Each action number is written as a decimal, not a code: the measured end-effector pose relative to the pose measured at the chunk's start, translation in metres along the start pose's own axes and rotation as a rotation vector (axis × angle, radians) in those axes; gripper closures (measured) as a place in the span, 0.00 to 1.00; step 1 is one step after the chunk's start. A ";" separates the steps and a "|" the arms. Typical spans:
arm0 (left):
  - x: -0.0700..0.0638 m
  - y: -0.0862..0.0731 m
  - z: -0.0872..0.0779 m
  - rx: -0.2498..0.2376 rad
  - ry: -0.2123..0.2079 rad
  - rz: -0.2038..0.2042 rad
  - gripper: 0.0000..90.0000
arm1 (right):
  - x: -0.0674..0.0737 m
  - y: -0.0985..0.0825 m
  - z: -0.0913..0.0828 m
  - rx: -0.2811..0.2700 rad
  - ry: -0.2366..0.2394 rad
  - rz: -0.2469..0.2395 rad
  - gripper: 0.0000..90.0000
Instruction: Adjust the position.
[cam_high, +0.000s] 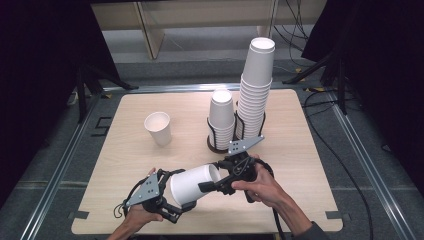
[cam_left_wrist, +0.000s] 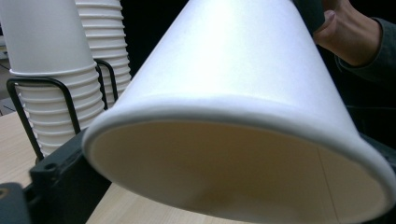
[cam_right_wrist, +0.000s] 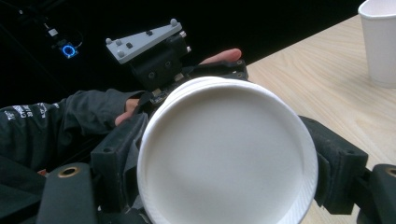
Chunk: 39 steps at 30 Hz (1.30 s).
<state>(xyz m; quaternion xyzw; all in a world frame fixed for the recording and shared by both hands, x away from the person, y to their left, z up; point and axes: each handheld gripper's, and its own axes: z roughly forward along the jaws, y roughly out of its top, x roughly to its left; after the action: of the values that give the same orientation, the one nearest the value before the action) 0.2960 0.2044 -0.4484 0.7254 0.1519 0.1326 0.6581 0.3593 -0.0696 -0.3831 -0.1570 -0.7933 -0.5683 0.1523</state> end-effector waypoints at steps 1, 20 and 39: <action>0.000 0.000 0.000 0.000 0.000 0.003 0.03 | 0.000 0.000 0.000 0.000 0.000 0.000 0.27; 0.002 0.002 -0.002 0.040 -0.009 0.036 0.07 | -0.010 -0.007 0.001 0.024 0.034 0.025 0.26; 0.003 -0.003 0.006 0.251 0.044 0.059 0.09 | -0.003 0.004 -0.019 0.139 -0.209 -0.132 0.17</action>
<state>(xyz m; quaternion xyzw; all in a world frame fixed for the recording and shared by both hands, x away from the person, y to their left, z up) 0.3007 0.2000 -0.4523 0.8031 0.1604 0.1479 0.5544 0.3651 -0.0869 -0.3751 -0.1517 -0.8508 -0.5013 0.0416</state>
